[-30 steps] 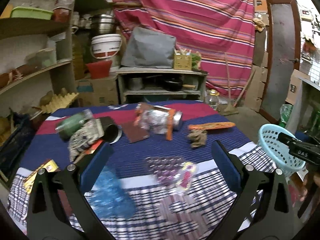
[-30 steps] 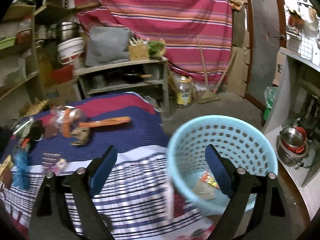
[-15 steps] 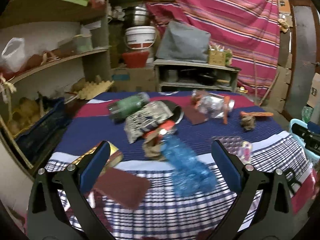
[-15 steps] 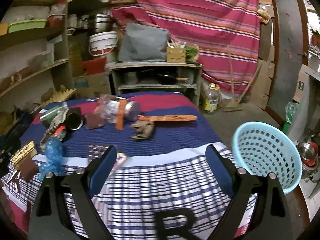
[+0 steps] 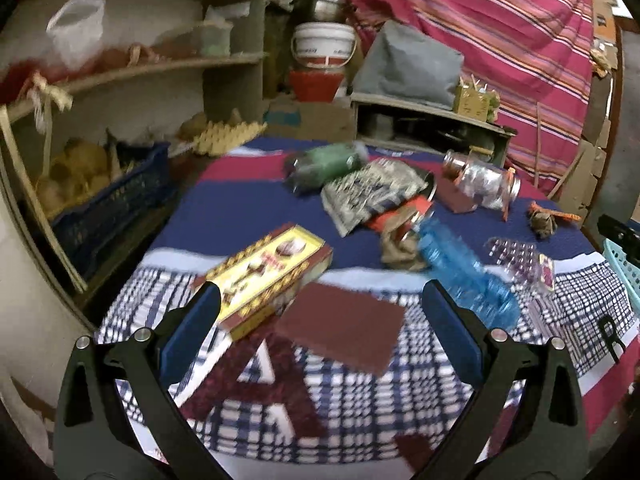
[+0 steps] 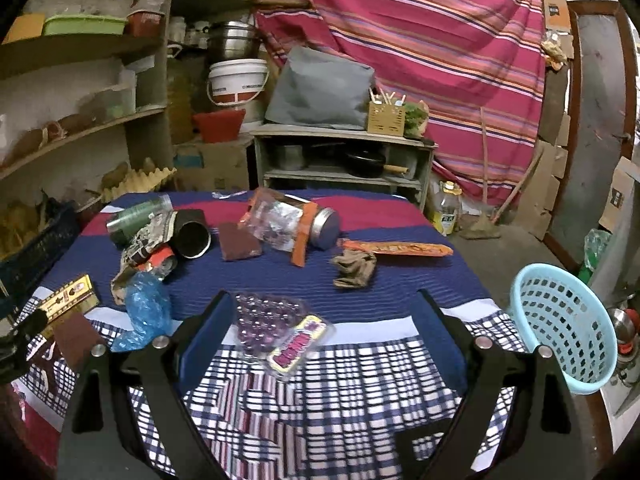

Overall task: Collect trash
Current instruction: 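Move both tools back over the table toward the brown scouring pad, then grasp the brown scouring pad with the left tool and lift it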

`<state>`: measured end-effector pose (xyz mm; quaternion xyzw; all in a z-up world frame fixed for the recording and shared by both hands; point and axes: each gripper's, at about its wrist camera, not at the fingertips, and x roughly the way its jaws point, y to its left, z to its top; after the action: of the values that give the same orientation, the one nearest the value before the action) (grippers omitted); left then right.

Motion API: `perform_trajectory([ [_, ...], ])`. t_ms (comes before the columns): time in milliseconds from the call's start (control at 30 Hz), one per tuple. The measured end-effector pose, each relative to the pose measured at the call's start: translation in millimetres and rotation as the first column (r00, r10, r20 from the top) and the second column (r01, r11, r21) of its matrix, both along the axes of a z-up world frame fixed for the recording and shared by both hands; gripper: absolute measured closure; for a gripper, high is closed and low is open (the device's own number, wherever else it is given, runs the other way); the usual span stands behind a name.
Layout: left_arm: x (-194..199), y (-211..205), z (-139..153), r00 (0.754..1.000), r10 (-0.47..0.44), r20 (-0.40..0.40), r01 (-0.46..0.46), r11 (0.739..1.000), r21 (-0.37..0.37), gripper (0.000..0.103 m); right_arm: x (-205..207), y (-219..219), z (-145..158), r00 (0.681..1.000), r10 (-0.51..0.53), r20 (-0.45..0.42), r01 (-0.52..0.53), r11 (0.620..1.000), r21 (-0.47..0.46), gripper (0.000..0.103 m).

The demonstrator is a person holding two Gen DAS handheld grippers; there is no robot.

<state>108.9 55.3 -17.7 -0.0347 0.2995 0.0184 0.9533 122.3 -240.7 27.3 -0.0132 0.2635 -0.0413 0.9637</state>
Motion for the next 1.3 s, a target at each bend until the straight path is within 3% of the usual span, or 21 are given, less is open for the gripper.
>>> perform_trajectory([
  [100, -2, 11, -15, 0.999, 0.007, -0.044, -0.008, 1.0, -0.01, 0.006, 2, 7, -12, 1.0, 0.0, -0.014, -0.001, 0.999, -0.04, 0.014],
  [267, 6, 15, -31, 0.994, 0.001, -0.111, -0.003, 1.0, -0.02, 0.006, 8, 6, -26, 0.999, 0.0, -0.048, -0.002, 1.0, -0.027, 0.014],
  [567, 28, -10, -31, 0.986, -0.041, -0.159, 0.034, 0.998, -0.048, 0.006, 19, -7, -35, 0.996, -0.012, -0.083, 0.013, 1.0, 0.021, 0.014],
  [733, 47, -32, -34, 0.98, 0.005, -0.199, -0.002, 1.0, 0.016, 0.006, 21, -9, -39, 0.996, -0.01, -0.092, 0.013, 1.0, 0.028, 0.014],
  [900, 65, -34, -37, 0.971, 0.061, -0.229, -0.062, 0.998, 0.003, 0.006, 23, -12, -42, 0.995, -0.006, -0.103, 0.01, 0.999, 0.039, 0.014],
  [1033, 73, -37, -42, 0.96, 0.099, -0.263, -0.093, 0.995, 0.037, 0.008, 24, -13, -42, 0.995, -0.002, -0.104, 0.007, 0.999, 0.044, 0.014],
  [1300, 65, -38, -42, 0.959, 0.105, -0.262, -0.087, 0.993, 0.08, 0.02, 23, -16, -42, 0.994, -0.001, -0.107, 0.008, 0.998, 0.061, 0.014],
])
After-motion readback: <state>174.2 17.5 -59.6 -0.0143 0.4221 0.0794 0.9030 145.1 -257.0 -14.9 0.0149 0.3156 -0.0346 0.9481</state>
